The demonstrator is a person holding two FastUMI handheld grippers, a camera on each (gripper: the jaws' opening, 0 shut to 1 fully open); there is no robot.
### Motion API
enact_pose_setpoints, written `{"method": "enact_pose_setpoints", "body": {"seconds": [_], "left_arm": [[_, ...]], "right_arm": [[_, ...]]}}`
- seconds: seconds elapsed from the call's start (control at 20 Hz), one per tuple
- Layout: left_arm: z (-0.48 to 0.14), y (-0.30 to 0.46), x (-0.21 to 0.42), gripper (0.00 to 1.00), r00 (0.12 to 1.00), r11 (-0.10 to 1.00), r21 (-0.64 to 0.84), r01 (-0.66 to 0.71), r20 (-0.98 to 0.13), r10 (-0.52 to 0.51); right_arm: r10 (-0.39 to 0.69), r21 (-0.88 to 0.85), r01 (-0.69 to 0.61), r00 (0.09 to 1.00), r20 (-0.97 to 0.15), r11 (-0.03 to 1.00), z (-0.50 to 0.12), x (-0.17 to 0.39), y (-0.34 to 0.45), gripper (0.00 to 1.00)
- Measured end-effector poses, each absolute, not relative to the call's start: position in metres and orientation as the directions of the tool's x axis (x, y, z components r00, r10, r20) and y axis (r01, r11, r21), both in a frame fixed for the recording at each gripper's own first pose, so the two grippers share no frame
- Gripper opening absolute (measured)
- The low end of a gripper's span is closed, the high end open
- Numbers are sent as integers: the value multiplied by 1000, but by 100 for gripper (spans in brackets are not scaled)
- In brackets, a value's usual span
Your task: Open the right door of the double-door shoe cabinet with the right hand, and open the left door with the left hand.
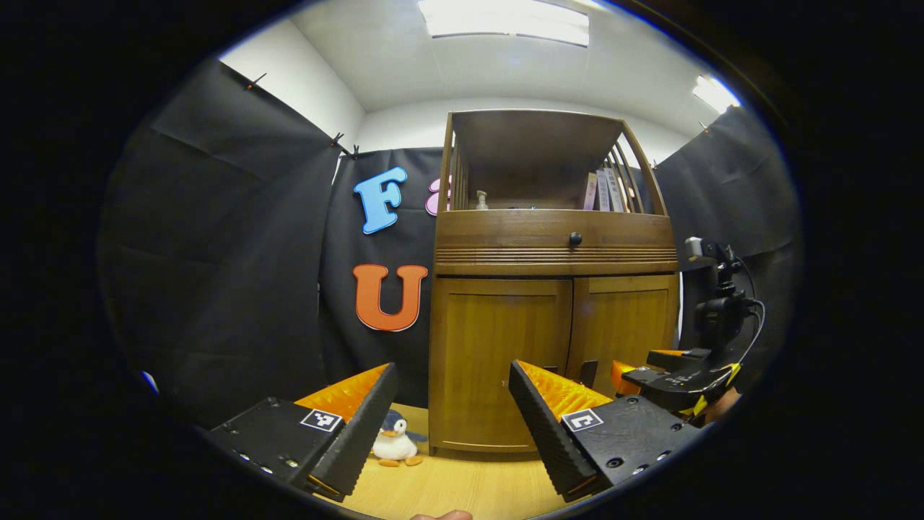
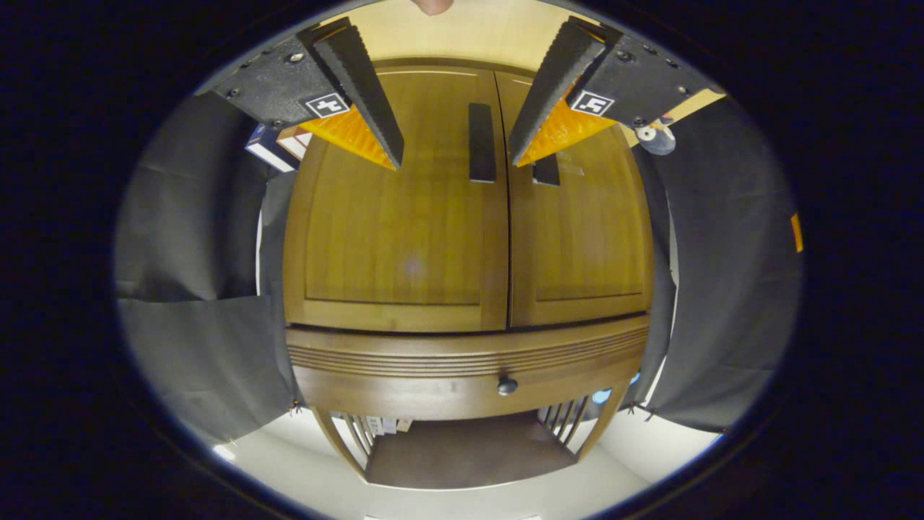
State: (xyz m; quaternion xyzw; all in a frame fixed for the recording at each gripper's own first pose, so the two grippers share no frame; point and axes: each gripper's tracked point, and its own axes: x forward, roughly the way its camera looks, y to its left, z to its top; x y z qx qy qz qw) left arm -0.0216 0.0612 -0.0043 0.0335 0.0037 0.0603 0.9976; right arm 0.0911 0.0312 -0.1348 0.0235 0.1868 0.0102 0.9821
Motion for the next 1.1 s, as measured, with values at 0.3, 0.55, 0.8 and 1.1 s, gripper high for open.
{"method": "enact_pose_setpoints", "body": {"seconds": [0.3, 0.55, 0.8, 1.1], "left_arm": [[-4, 80, -21, 95, 988, 984, 90, -151, -2, 152], [-4, 97, -21, 95, 978, 973, 102, -206, 7, 207], [-5, 102, -18, 94, 973, 968, 101, -228, 5, 229], [-3, 100, -13, 95, 973, 966, 115, -231, 12, 231]], "right_arm": [[65, 60, -44, 908, -413, 997, -171, 129, 51, 89], [54, 72, -24, 886, -460, 997, -201, 154, 55, 76], [28, 57, -1, 883, -468, 998, -220, 172, 48, 60], [9, 31, 6, 889, -459, 1000, -226, 182, 53, 39]]}}
